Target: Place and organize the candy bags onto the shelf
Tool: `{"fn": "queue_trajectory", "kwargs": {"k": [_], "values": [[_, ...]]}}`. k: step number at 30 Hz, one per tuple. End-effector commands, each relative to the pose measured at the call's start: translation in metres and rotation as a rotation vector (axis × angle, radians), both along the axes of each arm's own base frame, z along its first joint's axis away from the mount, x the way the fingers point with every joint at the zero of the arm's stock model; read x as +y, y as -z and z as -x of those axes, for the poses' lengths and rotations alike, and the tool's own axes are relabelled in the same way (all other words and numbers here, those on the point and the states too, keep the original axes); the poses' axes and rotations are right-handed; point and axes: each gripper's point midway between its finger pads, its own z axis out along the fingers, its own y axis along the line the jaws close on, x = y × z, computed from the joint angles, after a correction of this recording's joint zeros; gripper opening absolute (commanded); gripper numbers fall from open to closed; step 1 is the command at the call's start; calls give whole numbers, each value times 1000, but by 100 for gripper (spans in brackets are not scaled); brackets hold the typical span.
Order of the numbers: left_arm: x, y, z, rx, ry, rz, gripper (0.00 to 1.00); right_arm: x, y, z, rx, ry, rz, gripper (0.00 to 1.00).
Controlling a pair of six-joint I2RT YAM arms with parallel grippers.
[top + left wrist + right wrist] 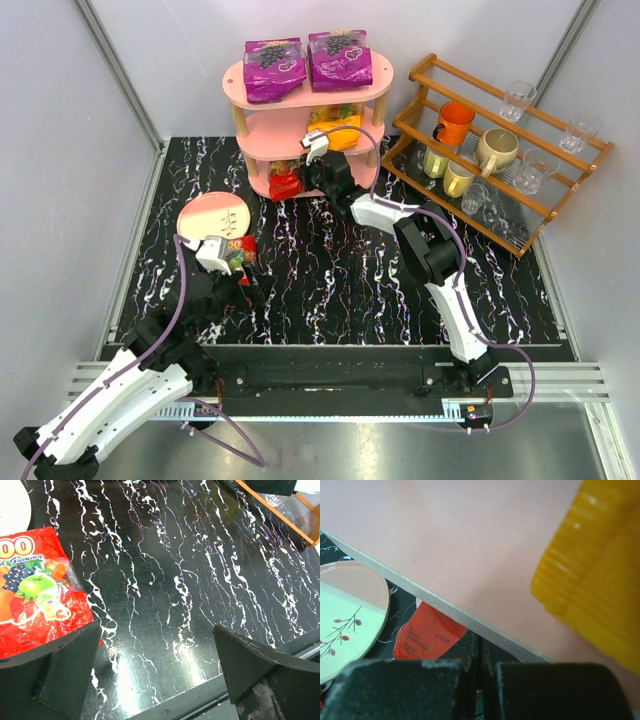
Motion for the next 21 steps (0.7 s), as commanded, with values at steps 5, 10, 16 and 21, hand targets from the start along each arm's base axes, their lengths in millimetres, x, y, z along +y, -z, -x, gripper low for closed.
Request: {"fn": "queue_trajectory", "kwargs": {"k": [5,10,16,21], "values": [[4,-19,-3,-49,-19,13,99,-22,-23,-12,-51,84,-54,47],[1,-22,-2,-50,-4,21,99,-33,-33,8,-49,81,-95,64],[-1,-22,-3,-50,2,26,99,-40,-41,20,-53,97,-167,69],[-2,-21,-4,-49,5,22,99,-37,-28,17,-11,115,-232,70]]}}
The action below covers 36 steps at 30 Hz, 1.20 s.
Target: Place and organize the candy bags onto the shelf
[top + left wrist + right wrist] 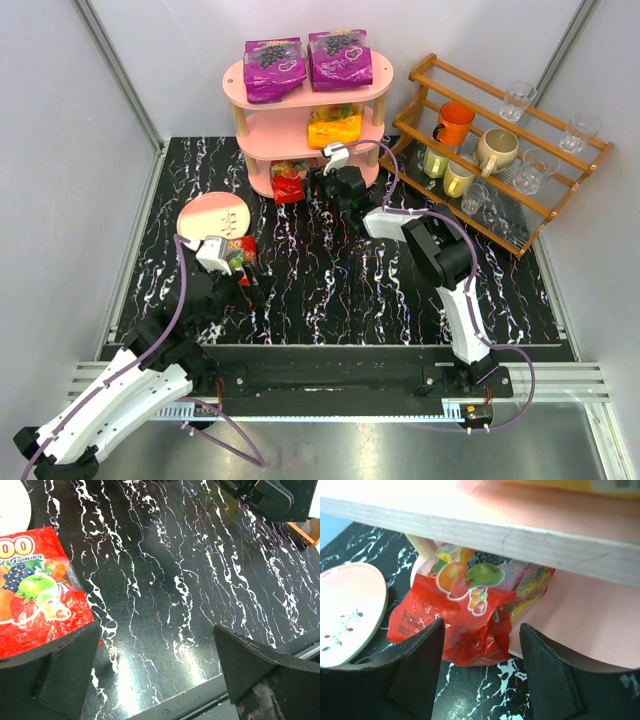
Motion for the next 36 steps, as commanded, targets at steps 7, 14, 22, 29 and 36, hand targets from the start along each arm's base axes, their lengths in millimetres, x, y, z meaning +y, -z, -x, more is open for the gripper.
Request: {"fn": "queue_trajectory", "kwargs": {"k": [7,14,22,29,36], "values": [[-3,-21,-5,-46,7,19,99,1,-35,-4,-33,51,-242,73],[-2,-23,-5,-51,5,19,99,-5,-24,10,-5,63,-247,73],[6,-36,-3,-76,-26,30,99,3,-19,57,23,80,-196,59],[19,-63,-2,-112,-72,36,99,18,-4,61,63,52,-243,0],[21,-74,-6,-117,-84,4,99,35,-6,40,78,53,-232,0]]}}
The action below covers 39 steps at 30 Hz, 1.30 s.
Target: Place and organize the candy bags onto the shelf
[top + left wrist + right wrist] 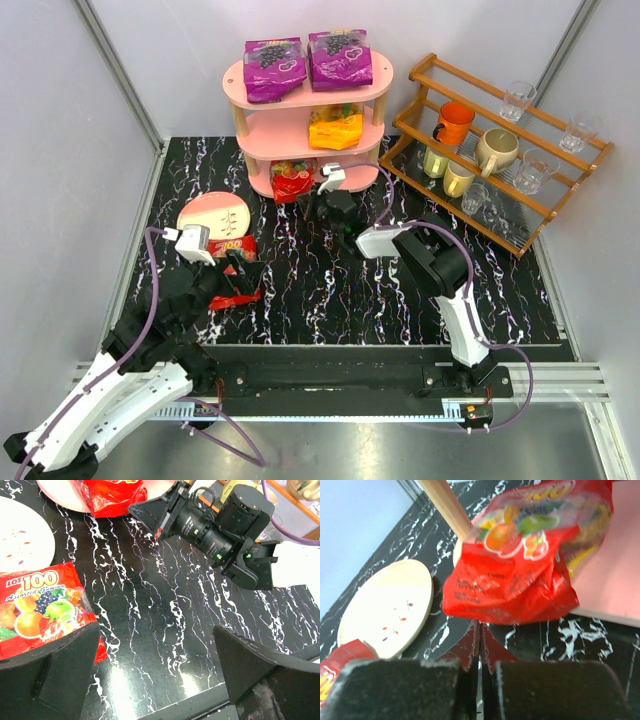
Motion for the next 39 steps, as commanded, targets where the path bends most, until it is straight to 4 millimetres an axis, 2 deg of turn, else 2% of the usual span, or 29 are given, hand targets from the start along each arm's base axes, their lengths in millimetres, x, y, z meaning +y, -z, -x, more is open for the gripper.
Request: {"fn": "queue_trajectory", "kwargs": {"k": [1,5,6,17,20,22,23,25,26,28,29,31,32,33,39], "values": [[7,-17,-6,-44,-38,-13,99,9,-21,-22,-28,26,-39,0],[12,-21,-6,-63,-56,-8,99,16,-13,-27,13,24,-23,0],[13,-23,-5,-66,-58,-6,99,17,-16,-28,13,24,-28,0],[14,-22,-4,-58,-60,-10,99,8,1,-15,158,66,-80,0],[14,-22,-4,-57,-62,-10,99,7,10,-18,206,97,-61,0],[15,-24,-4,-60,-63,-7,99,9,5,-24,201,107,-67,0],[16,-25,-4,-63,-66,-8,99,8,11,-26,213,120,-53,0],[17,-24,-3,-63,-69,-13,99,12,4,-34,213,133,-60,0],[18,-25,-3,-65,-72,-13,99,12,12,-35,231,137,-47,0],[19,-25,-3,-66,-74,-14,99,16,5,-41,220,135,-64,0],[19,-25,-3,-65,-76,-16,99,17,11,-43,228,138,-58,0],[20,-25,-3,-68,-79,-16,99,21,7,-49,224,139,-65,0],[20,-25,-3,-67,-79,-17,99,21,15,-50,238,141,-54,0],[20,-25,-3,-69,-79,-17,99,22,11,-55,231,142,-63,0],[24,-24,-2,-71,-90,-24,99,19,17,-66,240,157,-63,0]]}}
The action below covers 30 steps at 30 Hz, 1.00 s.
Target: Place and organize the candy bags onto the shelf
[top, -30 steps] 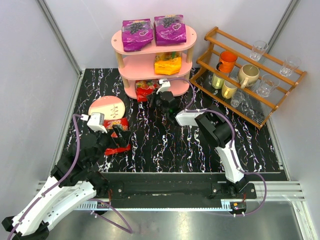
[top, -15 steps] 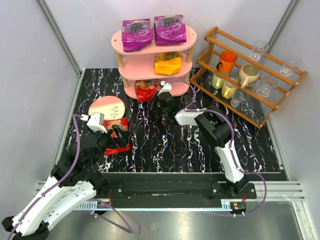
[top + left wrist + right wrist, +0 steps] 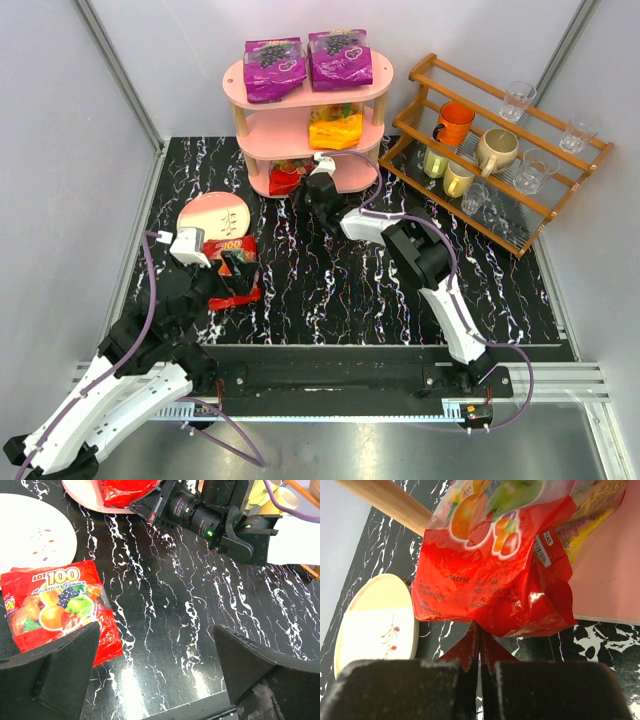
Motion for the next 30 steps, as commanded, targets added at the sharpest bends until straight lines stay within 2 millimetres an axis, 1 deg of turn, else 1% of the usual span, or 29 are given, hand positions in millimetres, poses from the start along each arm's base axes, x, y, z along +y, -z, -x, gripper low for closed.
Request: {"fn": "queue_trajectory", "kwargs": {"k": [1,9,16,18,21,22,24,25,28,30], "values": [[9,-24,0,-64,-29,14,99,-11,-9,-23,-15,56,-11,0],[8,-24,-1,-64,-25,11,99,-28,-10,-34,-5,108,-3,0],[7,-24,-2,-62,-24,10,99,-42,-13,-40,1,166,-5,0],[8,-24,-1,-64,-27,12,99,-43,-13,-40,-1,172,-10,0],[9,-22,-1,-61,-31,11,99,-46,-19,-40,-25,187,-28,0],[10,-23,-1,-61,-31,10,99,-46,-24,-41,-42,189,-40,0],[10,-23,-1,-62,-30,9,99,-47,-24,-40,-53,190,-37,0],[10,-22,0,-61,-30,8,99,-48,-28,-42,-68,190,-46,0],[10,-23,-1,-61,-30,8,99,-46,-32,-39,-80,168,-49,0],[10,-24,-1,-63,-30,10,99,-44,-33,-34,-85,150,-57,0]]}}
